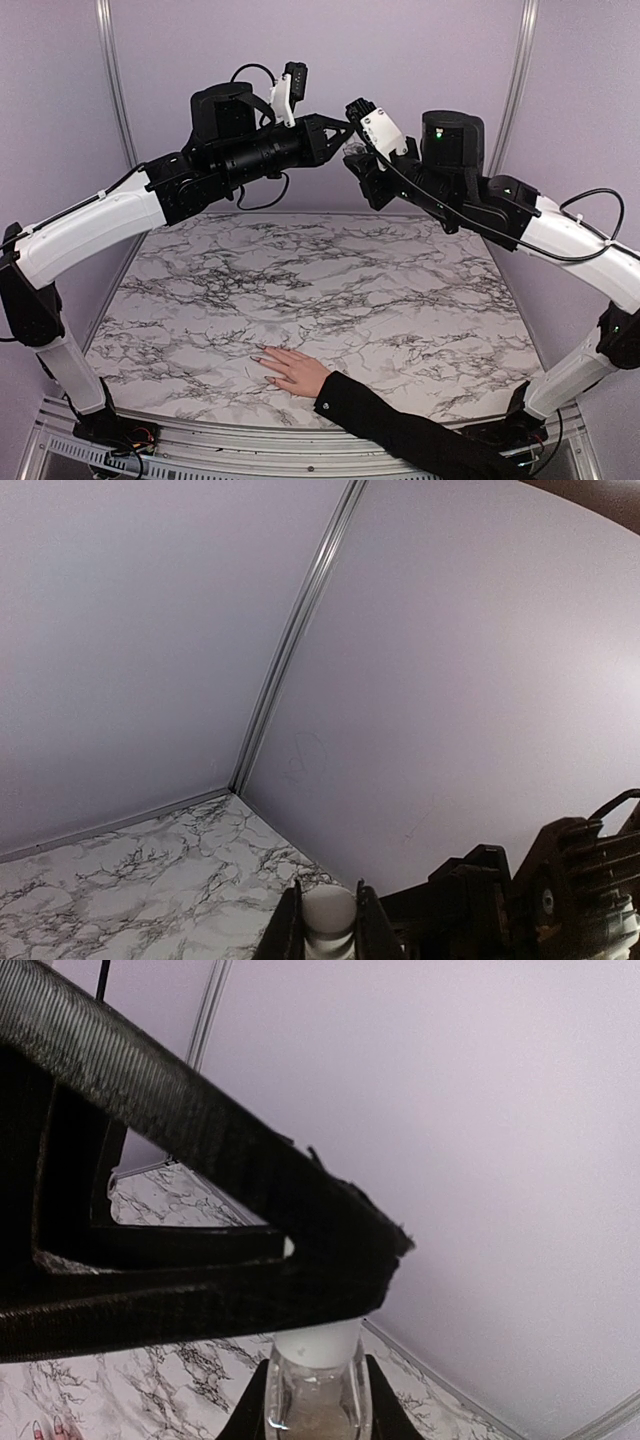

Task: Paint the nails
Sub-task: Screw the nail polish bottle.

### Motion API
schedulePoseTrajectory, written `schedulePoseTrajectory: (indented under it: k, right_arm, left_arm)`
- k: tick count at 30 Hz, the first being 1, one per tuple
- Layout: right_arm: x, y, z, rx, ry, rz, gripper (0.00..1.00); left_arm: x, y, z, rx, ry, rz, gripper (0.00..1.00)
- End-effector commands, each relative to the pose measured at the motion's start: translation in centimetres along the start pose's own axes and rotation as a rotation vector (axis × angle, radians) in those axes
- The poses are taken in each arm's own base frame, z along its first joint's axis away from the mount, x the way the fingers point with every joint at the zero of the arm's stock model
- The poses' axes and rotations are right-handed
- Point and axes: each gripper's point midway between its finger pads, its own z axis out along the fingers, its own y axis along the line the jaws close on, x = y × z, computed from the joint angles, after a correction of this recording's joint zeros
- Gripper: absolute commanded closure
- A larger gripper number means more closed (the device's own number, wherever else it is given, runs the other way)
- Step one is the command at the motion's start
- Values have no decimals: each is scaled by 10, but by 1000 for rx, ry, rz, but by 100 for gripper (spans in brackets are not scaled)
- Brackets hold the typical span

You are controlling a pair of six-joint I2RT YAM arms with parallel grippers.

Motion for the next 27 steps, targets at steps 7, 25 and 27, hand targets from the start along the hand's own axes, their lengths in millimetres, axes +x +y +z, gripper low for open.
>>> schedulePoseTrajectory:
  k: [7,25,27]
  right_arm:
    - [-84,8,-41,-290,-305,130,100]
    - [-132,52,-124,-921,-589,118,100]
    - [-133,60,-135,-1000,-622,105,100]
  left_arm:
    - [18,-26,-12,181,62,46,100]
    - [58,-75,-59,723,255,126,100]
    - [65,-81,-66,794,286,129,100]
